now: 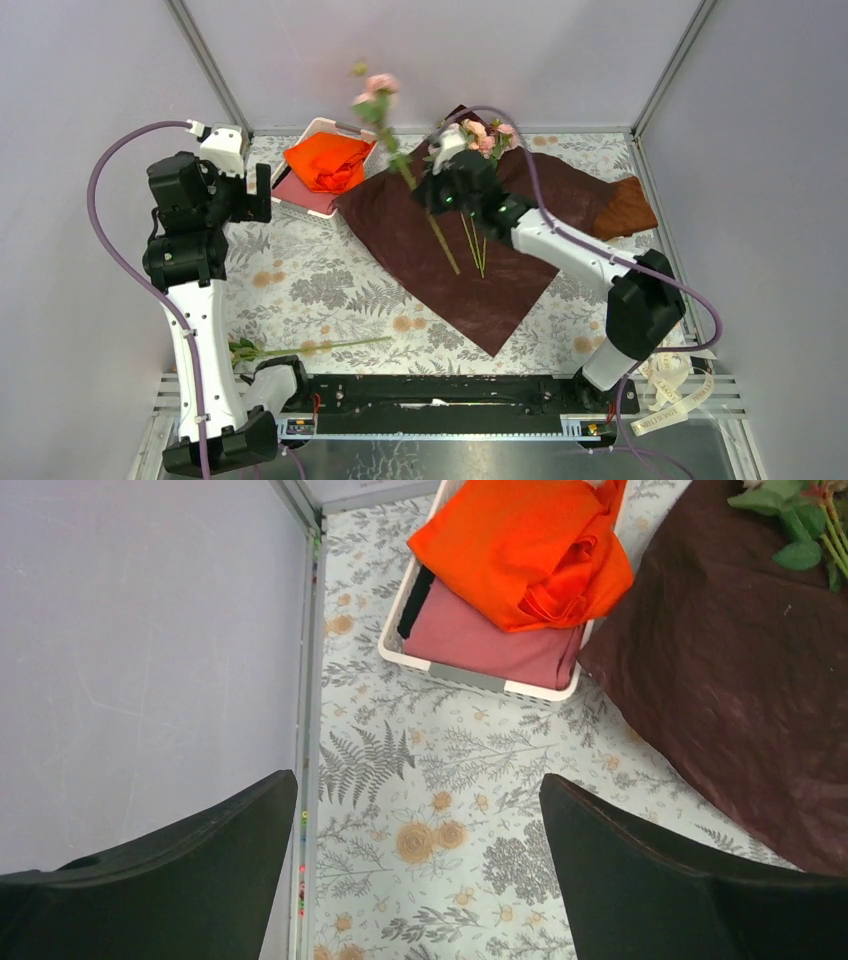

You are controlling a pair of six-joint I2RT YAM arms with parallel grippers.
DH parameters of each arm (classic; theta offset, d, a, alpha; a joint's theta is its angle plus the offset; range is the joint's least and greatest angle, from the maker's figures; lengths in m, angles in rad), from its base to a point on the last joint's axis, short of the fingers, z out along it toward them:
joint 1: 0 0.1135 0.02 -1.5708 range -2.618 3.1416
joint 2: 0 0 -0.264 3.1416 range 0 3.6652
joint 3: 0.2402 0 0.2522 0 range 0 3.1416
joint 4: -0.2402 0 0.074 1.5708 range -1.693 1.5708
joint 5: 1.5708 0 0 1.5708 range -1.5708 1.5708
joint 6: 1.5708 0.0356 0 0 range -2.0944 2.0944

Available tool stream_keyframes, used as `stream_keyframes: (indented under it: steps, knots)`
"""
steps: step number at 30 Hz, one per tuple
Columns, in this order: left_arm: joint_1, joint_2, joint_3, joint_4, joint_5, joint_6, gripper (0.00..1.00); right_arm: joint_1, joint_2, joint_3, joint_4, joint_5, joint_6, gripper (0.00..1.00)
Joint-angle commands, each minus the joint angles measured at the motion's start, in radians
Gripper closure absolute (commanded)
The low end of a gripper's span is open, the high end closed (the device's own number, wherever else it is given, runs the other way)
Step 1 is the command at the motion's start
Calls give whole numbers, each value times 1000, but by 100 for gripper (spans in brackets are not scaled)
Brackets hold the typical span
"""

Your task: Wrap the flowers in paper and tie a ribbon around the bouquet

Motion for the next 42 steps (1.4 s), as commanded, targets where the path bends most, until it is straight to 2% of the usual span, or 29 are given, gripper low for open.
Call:
stream_keyframes:
  steps: [1, 5, 6, 8, 9, 10, 11, 14, 16, 19, 22, 25, 29, 33, 35, 37, 38, 41, 42]
  knots:
    - [9, -3, -25, -39, 36, -1, 1, -150, 11, -28, -17, 258, 33, 100]
    - [9, -18, -63, -40, 37, -2, 1, -240, 137, 57, -50, 308, -6, 100]
    - [8, -20, -70, -39, 32, 2, 1, -251, 177, 88, -95, 319, -28, 95]
    - [8, -20, -79, -39, 19, 8, 1, -269, 258, 195, -214, 323, -52, 38]
    - [9, -20, -81, -39, 16, 11, 1, -272, 292, 257, -286, 340, -64, 13]
    - [8, -20, -85, -39, 15, 13, 1, -269, 312, 305, -347, 348, -82, 2]
    - [9, -20, -85, -39, 16, 12, 1, -250, 315, 326, -373, 353, -100, 1]
    - [8, -15, -84, -38, 34, 6, 1, -120, 257, 278, -320, 350, -235, 0]
    - [8, -8, -80, -38, 44, -1, 1, 0, 198, 185, -249, 165, -349, 0]
    - [8, -1, -85, -27, 46, -16, 1, 148, 154, 82, -122, -239, -411, 0]
    - [8, -1, -90, -22, 43, -25, 1, 264, 245, 111, -33, -431, -373, 3]
    - [8, -6, -89, -21, 38, -27, 1, 340, 400, 232, -43, -467, -325, 7]
    - [8, -14, -90, -20, 30, -23, 1, 438, 580, 402, -145, -415, -367, 8]
    - [8, -14, -100, -21, 35, -23, 1, 478, 707, 532, -208, -359, -385, 8]
    - [9, -14, -104, -19, 41, -24, 1, 480, 751, 571, -221, -333, -381, 12]
    - [8, -15, -110, -19, 45, -23, 1, 483, 777, 586, -231, -310, -393, 22]
    - [8, -17, -112, -18, 46, -22, 1, 484, 784, 585, -229, -299, -394, 33]
    - [8, -15, -116, -18, 45, -17, 1, 485, 775, 568, -225, -272, -384, 81]
    - [8, -16, -117, -19, 45, -17, 1, 485, 760, 556, -221, -263, -384, 92]
